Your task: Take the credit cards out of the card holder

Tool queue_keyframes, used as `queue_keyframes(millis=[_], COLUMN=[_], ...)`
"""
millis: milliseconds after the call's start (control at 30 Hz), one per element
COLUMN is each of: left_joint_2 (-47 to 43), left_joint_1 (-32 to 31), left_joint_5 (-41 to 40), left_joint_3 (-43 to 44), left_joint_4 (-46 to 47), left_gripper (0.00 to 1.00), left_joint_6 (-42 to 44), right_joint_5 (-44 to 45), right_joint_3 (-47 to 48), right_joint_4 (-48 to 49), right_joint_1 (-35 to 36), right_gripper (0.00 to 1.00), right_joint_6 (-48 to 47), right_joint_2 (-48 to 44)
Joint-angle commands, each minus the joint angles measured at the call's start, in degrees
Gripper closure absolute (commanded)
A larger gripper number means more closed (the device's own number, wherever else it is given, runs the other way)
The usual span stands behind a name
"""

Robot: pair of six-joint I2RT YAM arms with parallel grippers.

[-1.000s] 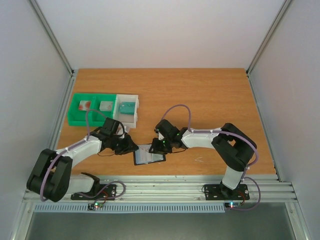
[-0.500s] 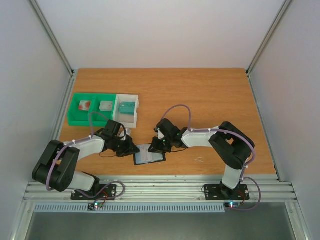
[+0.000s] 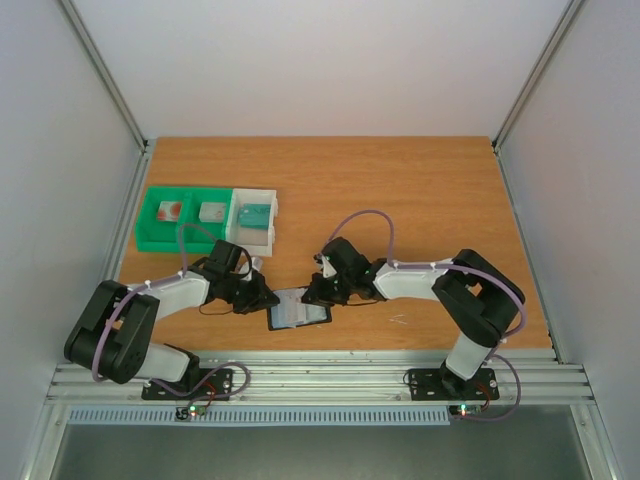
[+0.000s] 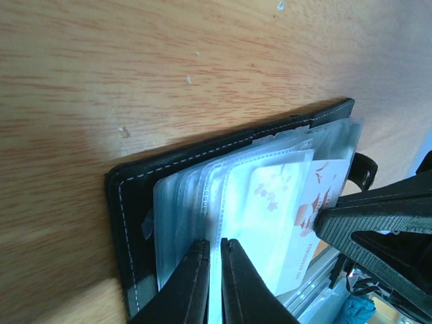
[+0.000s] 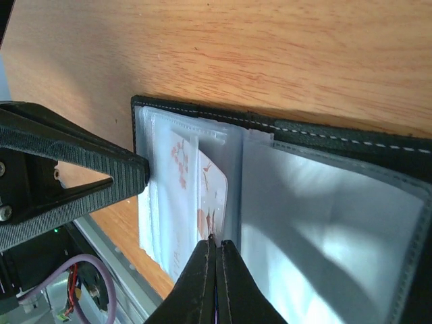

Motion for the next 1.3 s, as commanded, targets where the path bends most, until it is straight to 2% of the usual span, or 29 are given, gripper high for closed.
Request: queue_keyframes(millis=[0, 200, 333, 567, 733, 967, 1133, 1267], left_joint_2=[-0.68, -6.56, -11.75, -18.04, -21.79, -25.82, -26.51, -25.67], left_joint_1=[-0.19, -0.19, -0.19, -0.19, -0.19, -0.19, -0.19, -0.19], left_joint_5=[-2.35, -2.88, -3.22, -0.02, 2.42, 7.39, 7.47, 9.68], left_joint_3=[-1.29, 2.34, 5.54, 7.76, 7.33, 3.82, 3.93, 2.95], left_joint_4=[0.74, -6.16, -10.12, -8.77, -5.63, 7.5, 8.68, 14.57], left_gripper=[0.9, 0.8, 0.66, 0.52, 0.49, 0.46, 0.45, 0.49], left_joint_6=[-0.52, 0.28, -0.01, -3.99, -7.93, -16.9, -18.18, -20.36], right_joint_5=[3.7, 6.74, 7.46, 8.25, 6.35, 4.35, 2.16, 0.04], right_joint_3=[-1.97, -3.14, -2.76, -1.7, -1.55, -3.67, -4.89, -6.06], right_joint_4=[-3.27, -6.19, -8.63, -10.13, -7.07, -0.91, 5.73, 10.82], right_joint_1=[-0.52, -0.75, -0.74, -0.76, -0.75, -0.75, -0.75, -0.75], right_gripper=[0.99, 0.99, 0.99, 0.99, 0.99, 0.99, 0.99, 0.99], right_joint_6=[0.16, -0.23, -0.21, 1.36, 3.39, 7.18, 8.37, 10.49], right_joint_2=[-2.55, -8.75, -12.66, -17.52, -21.76, -28.35, -29.52, -29.48])
